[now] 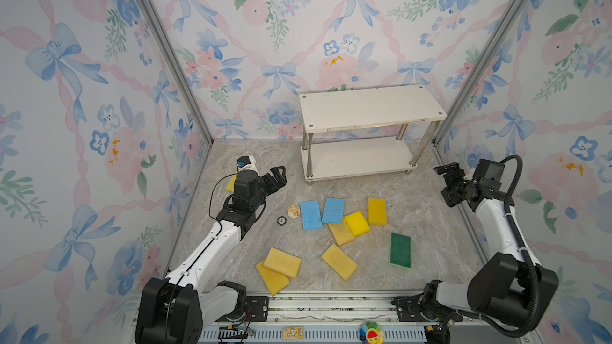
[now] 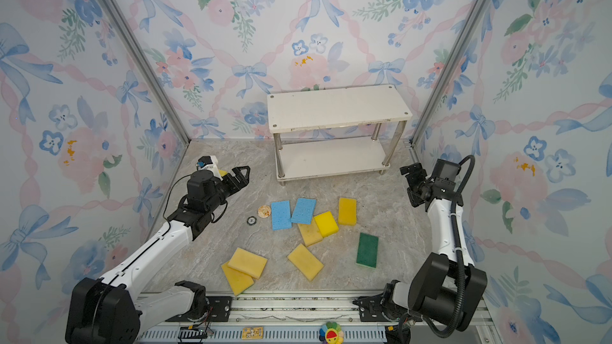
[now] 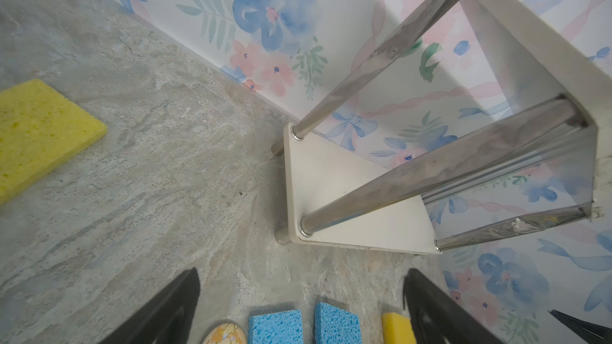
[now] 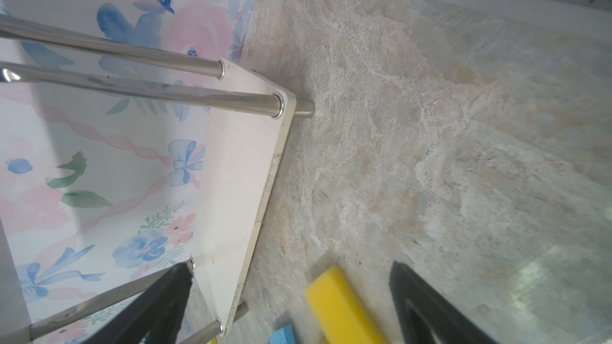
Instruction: Place and organize the cleaning sponges onto the shelf
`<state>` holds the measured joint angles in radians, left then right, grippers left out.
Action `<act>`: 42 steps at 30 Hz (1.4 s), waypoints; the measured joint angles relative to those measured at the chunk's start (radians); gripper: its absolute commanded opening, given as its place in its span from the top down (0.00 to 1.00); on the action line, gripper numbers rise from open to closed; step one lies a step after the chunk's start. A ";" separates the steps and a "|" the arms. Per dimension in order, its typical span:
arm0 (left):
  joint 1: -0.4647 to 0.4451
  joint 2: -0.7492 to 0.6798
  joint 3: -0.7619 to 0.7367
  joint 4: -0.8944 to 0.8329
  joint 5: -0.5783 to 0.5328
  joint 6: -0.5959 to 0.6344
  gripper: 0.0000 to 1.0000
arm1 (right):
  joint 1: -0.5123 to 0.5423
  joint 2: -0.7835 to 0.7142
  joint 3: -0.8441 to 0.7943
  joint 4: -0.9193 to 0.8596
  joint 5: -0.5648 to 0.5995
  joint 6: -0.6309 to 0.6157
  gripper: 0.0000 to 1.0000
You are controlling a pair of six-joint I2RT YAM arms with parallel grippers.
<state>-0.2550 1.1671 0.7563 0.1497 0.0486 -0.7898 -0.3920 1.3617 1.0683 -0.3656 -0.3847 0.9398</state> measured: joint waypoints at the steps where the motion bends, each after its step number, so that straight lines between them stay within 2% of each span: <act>1: 0.000 0.013 0.011 0.001 0.011 -0.005 0.02 | 0.000 0.025 0.013 0.020 -0.006 0.018 0.03; 8: 0.000 0.107 0.071 0.001 0.058 -0.053 0.02 | 0.012 0.224 0.137 0.141 -0.023 0.104 0.03; 22: 0.000 0.250 0.155 0.008 0.071 -0.084 0.02 | 0.055 0.544 0.407 0.187 0.015 0.122 0.03; 36: 0.000 0.483 0.311 0.021 0.029 -0.106 0.02 | 0.080 0.799 0.765 0.099 -0.024 -0.019 0.03; 42: -0.007 0.600 0.443 0.023 0.001 -0.129 0.02 | 0.080 0.820 0.803 0.084 -0.054 -0.053 0.03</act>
<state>-0.2619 1.7668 1.1992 0.1726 0.0494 -0.9184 -0.3119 2.1818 1.8709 -0.2813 -0.4389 0.8871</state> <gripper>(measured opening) 0.979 0.971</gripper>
